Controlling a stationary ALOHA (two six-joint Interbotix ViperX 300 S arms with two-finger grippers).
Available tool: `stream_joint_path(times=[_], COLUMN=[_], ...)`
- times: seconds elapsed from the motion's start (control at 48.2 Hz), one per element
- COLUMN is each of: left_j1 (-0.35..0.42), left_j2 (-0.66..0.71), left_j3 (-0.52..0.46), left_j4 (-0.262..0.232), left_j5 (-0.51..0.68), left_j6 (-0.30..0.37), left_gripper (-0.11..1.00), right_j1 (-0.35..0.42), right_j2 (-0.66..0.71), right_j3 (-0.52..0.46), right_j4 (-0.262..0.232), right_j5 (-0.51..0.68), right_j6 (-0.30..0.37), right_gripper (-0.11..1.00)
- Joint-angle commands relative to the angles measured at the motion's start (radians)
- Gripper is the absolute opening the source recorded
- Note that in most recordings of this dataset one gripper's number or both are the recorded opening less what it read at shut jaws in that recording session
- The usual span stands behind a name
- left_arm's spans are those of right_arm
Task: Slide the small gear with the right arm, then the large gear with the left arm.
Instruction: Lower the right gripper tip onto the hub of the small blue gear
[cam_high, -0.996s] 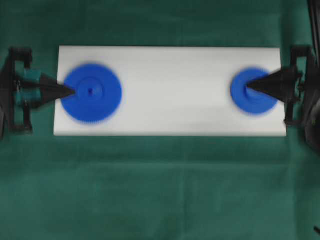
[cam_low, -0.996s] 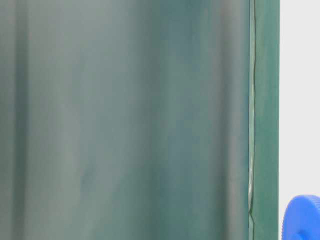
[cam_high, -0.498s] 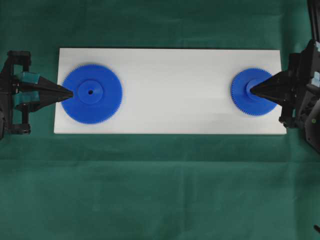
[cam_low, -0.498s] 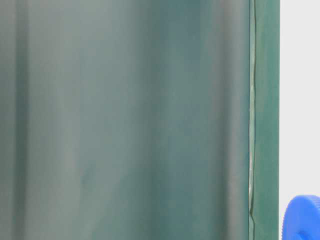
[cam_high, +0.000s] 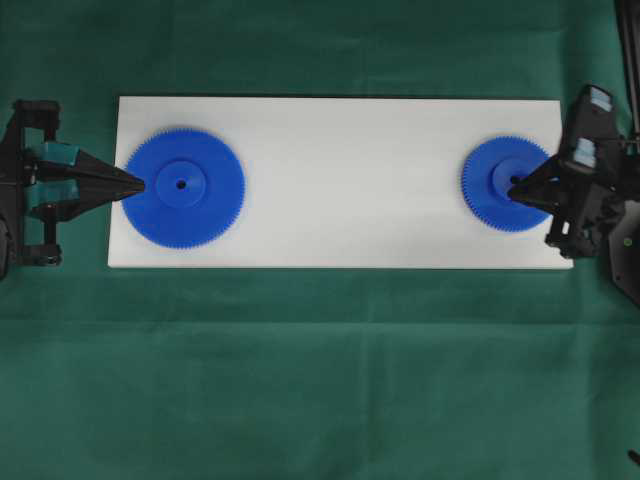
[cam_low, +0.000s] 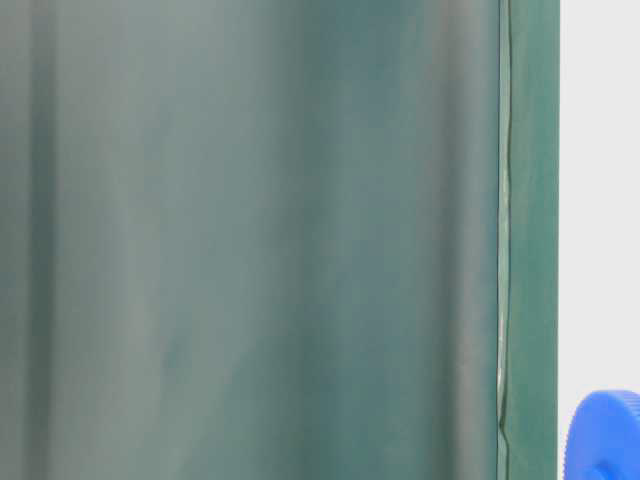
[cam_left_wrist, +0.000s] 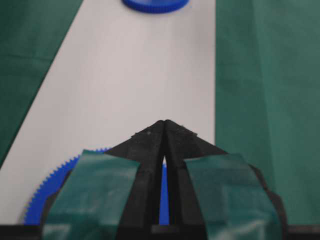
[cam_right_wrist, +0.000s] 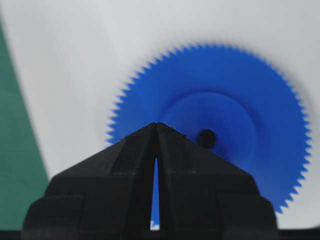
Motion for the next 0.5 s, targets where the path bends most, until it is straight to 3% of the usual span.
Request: stream_joint_path(times=[0.0,0.477], left_j1=[0.005,0.005], left_j2=[0.005,0.011], left_j3=[-0.009,-0.009], left_j4=[-0.002,-0.002], left_j5=[-0.005,0.009], left_j6=[-0.002,-0.002], left_gripper=[0.0,0.0], right_j1=[-0.031,-0.101], right_j2=[0.035,0.058], right_j3=[-0.031,-0.037], right_j4=[-0.009,-0.02], right_j5=[0.006,0.011], right_j6=[0.003,0.003], right_gripper=[0.5,0.5])
